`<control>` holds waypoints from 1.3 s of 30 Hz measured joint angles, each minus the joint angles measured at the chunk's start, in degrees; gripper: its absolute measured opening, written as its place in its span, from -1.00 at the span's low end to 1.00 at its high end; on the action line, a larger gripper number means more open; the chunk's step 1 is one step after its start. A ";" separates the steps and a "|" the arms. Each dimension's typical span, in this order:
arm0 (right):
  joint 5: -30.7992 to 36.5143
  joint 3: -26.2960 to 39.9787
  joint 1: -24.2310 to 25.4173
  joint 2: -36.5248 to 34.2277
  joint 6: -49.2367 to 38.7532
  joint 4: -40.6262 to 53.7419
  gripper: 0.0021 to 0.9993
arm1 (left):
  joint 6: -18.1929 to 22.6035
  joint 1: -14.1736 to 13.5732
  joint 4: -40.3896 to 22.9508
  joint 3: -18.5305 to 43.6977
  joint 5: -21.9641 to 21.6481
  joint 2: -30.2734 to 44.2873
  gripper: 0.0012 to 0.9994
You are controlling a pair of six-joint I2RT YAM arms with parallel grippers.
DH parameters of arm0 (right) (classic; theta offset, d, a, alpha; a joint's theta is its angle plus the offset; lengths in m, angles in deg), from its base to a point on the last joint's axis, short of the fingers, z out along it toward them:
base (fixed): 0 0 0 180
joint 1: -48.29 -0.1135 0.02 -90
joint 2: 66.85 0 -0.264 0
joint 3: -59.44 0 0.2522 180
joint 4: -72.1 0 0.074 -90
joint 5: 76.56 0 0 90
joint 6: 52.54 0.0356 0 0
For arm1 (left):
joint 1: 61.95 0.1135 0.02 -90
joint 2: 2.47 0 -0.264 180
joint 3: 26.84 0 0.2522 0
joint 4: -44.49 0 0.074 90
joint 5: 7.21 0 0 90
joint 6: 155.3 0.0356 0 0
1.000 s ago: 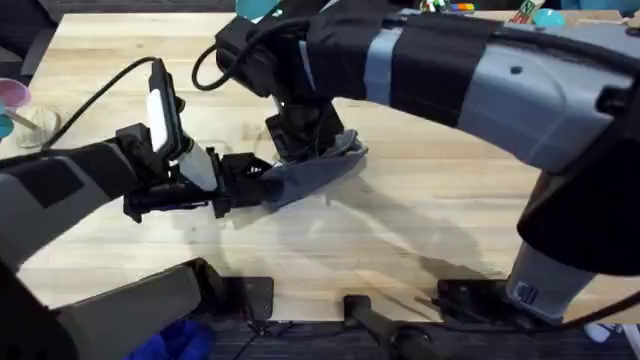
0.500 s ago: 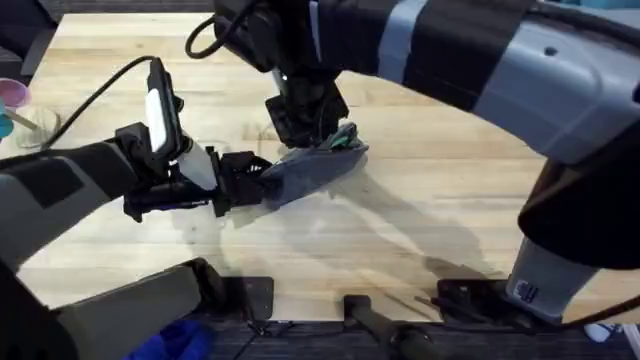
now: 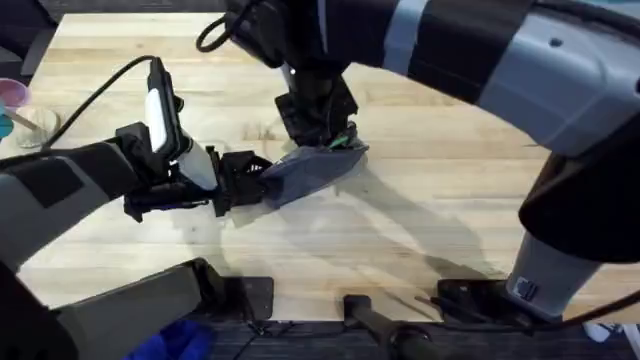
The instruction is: Unzip the bag, pick up the pens from the table one at a time and place them inside, then zip the bag closed.
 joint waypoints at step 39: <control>1.44 -19.89 19.72 0.34 13.94 -17.33 -0.94 | 0.00 -0.74 0.22 0.00 1.38 0.00 -0.92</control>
